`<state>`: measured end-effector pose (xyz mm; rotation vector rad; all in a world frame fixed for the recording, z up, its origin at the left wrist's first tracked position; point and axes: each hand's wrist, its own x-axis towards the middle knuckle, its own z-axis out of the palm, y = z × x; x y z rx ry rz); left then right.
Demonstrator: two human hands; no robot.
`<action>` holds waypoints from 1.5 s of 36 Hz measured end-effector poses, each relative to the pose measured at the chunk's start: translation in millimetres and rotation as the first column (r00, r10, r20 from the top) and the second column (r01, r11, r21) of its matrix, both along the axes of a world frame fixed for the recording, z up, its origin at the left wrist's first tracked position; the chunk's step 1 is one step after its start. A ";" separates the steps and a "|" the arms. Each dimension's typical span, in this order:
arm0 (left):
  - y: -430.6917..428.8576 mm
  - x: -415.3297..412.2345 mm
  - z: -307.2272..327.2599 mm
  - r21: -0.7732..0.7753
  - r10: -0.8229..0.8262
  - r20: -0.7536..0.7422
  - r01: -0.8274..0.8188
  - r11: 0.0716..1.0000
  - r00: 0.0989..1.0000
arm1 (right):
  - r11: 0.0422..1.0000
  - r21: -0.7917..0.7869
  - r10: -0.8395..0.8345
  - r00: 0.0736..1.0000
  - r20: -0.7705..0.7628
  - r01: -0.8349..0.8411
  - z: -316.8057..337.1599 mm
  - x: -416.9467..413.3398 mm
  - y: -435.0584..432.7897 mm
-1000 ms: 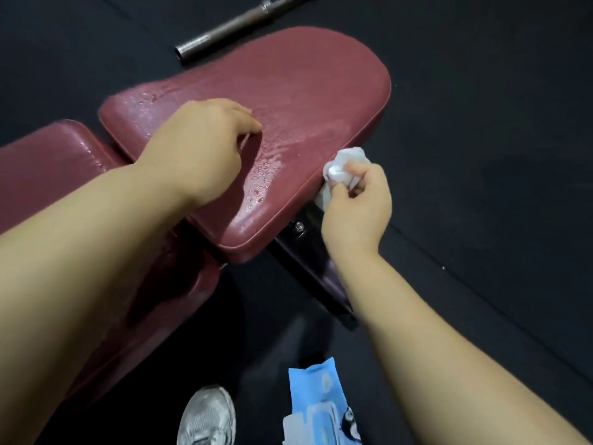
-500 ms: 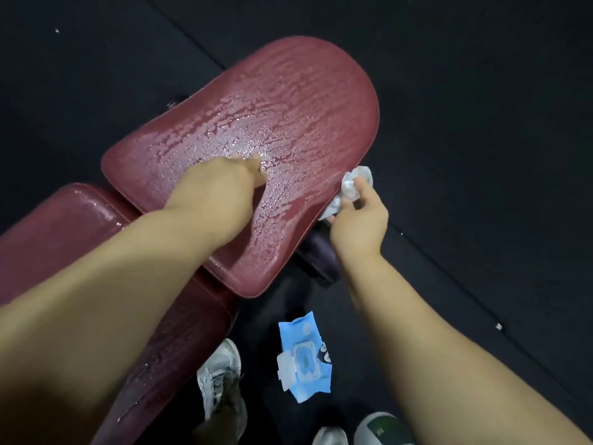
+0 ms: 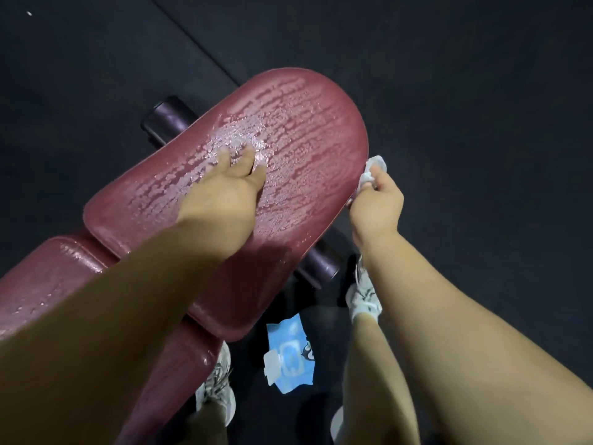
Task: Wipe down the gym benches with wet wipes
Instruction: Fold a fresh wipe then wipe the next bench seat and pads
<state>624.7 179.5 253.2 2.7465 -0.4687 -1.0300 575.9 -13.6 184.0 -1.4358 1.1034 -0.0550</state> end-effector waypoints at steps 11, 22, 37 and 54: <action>-36.9 11.4 2.6 0.215 0.221 -0.072 -0.201 0.956 0.973 | 0.826 -0.117 0.533 0.831 -0.160 -0.552 4.6 100.1 -56.1; -44.4 13.5 -0.1 0.193 0.455 -0.140 -0.426 0.884 0.880 | 0.372 -0.141 0.866 0.398 -0.302 -0.917 20.8 178.2 -42.9; 36.8 0.6 7.6 -0.187 0.433 -0.178 -0.462 0.867 0.884 | -0.315 -0.202 0.807 -0.150 -0.571 -0.928 54.5 205.5 73.0; 196.7 -61.1 29.2 -0.124 0.468 -0.199 -0.496 0.859 0.861 | -0.519 -0.065 0.748 -0.416 -0.518 -0.852 57.1 131.0 246.2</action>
